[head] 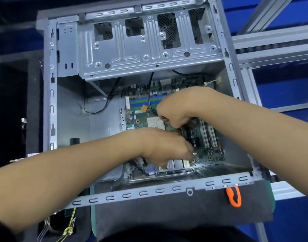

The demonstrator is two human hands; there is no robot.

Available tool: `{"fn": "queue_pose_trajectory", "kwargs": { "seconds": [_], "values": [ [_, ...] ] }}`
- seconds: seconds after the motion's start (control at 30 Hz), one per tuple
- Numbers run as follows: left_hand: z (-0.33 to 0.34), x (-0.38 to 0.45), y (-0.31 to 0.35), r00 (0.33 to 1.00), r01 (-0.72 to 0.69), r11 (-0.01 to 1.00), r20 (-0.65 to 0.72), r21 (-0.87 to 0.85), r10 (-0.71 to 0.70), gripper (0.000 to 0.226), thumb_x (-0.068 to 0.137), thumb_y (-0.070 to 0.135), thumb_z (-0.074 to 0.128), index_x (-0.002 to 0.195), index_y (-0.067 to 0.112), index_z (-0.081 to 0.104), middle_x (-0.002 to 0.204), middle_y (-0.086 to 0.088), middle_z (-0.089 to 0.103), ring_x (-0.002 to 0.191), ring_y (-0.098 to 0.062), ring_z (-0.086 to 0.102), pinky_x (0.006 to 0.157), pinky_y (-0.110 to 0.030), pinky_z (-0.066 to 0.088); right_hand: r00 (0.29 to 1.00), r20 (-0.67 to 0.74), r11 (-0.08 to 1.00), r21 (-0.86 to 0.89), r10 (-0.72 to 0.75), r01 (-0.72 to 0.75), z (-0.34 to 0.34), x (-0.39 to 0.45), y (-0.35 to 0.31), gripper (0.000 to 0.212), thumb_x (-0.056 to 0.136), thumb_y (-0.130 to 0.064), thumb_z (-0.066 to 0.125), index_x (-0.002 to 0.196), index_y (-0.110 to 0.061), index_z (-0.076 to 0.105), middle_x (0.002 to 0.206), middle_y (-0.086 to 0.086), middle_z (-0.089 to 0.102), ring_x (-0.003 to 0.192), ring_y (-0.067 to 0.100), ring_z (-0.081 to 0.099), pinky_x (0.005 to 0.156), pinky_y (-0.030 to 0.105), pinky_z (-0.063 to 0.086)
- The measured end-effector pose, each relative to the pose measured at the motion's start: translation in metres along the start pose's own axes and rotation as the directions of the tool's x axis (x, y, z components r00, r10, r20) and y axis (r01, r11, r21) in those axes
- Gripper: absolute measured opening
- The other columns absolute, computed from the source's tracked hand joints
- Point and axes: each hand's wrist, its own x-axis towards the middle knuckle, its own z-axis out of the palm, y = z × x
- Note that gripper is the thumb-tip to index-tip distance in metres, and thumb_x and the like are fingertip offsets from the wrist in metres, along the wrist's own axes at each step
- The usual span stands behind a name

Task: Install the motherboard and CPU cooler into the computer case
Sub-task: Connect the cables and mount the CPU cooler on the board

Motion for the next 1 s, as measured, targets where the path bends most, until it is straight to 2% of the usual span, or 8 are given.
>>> {"fn": "queue_pose_trajectory", "kwargs": {
  "seconds": [0.1,0.23,0.33,0.43,0.53,0.67,0.83,1.0],
  "values": [
    [-0.002,0.002,0.009,0.999,-0.005,0.998,0.045,0.058,0.003,0.038,0.074,-0.002,0.061,0.11,0.007,0.054,0.102,-0.004,0.052,0.072,-0.019,0.045,0.054,-0.031,0.033,1.0,-0.02,0.999,0.043,-0.008,0.008,0.001,0.001,0.0,0.012,0.075,-0.001,0.053,0.074,-0.008,0.063,0.077,0.013,0.07,0.076,0.034,0.069,0.068,0.049,0.059],
    [-0.002,0.0,0.008,0.999,0.024,0.997,0.045,0.073,-0.027,0.041,0.077,0.002,0.064,0.116,0.01,0.052,0.104,-0.005,0.057,0.073,-0.019,0.044,0.056,-0.028,0.028,1.0,0.003,0.999,0.054,0.001,-0.001,0.0,-0.002,-0.001,0.013,0.073,0.0,0.053,0.075,-0.007,0.063,0.077,0.013,0.07,0.076,0.034,0.07,0.067,0.047,0.06],
    [-0.004,-0.001,0.007,0.998,0.017,0.998,0.063,0.054,-0.021,0.044,0.076,0.01,0.071,0.115,0.011,0.05,0.101,-0.008,0.062,0.083,-0.027,0.057,0.057,-0.033,0.033,1.0,0.009,0.999,0.047,-0.003,0.003,-0.001,-0.005,-0.004,0.015,0.072,0.001,0.053,0.076,-0.007,0.065,0.076,0.012,0.07,0.075,0.032,0.07,0.064,0.041,0.06],
    [-0.006,-0.002,0.005,0.995,0.048,0.998,0.085,0.03,-0.051,0.054,0.077,0.015,0.073,0.125,0.013,0.048,0.099,-0.011,0.064,0.085,-0.03,0.059,0.059,-0.036,0.041,1.0,0.017,0.999,0.032,0.01,-0.01,-0.002,-0.006,-0.006,0.016,0.071,0.001,0.054,0.077,-0.007,0.066,0.078,0.011,0.071,0.073,0.029,0.068,0.056,0.032,0.052],
    [-0.006,-0.004,0.007,0.991,0.095,0.995,0.092,0.022,-0.097,0.063,0.079,0.016,0.072,0.135,0.018,0.044,0.099,-0.01,0.064,0.086,-0.029,0.058,0.059,-0.034,0.039,0.999,0.028,1.0,0.019,0.022,-0.023,-0.002,-0.007,-0.006,0.018,0.072,0.0,0.055,0.08,-0.007,0.069,0.076,0.008,0.071,0.074,0.027,0.068,0.051,0.027,0.046],
    [-0.008,-0.002,0.013,0.999,0.02,0.994,0.047,0.104,-0.025,0.039,0.076,0.007,0.069,0.113,0.008,0.055,0.068,-0.003,0.052,0.066,-0.027,0.049,0.052,-0.034,0.034,1.0,0.01,0.999,0.037,0.02,-0.021,-0.002,-0.008,-0.007,0.016,0.072,0.002,0.054,0.079,-0.005,0.066,0.078,0.01,0.069,0.073,0.029,0.068,0.057,0.034,0.054],
    [-0.008,-0.003,0.012,0.999,0.013,0.996,0.047,0.087,-0.017,0.039,0.076,0.0,0.062,0.114,0.006,0.054,0.073,-0.009,0.058,0.064,-0.026,0.045,0.052,-0.036,0.037,1.0,0.003,0.998,0.059,0.012,-0.012,-0.003,-0.008,-0.006,0.013,0.072,0.004,0.055,0.072,-0.008,0.059,0.078,0.011,0.068,0.072,0.03,0.067,0.06,0.036,0.055],
    [-0.006,-0.002,0.013,0.998,0.054,0.998,0.041,-0.017,-0.053,0.038,0.07,-0.004,0.063,0.107,0.003,0.055,0.058,0.004,0.033,0.051,-0.016,0.034,0.048,-0.031,0.029,1.0,0.007,0.998,0.06,0.007,-0.007,-0.003,-0.009,-0.006,0.012,0.075,0.004,0.055,0.074,-0.007,0.06,0.08,0.013,0.07,0.079,0.033,0.07,0.068,0.045,0.06]
  ]
}}
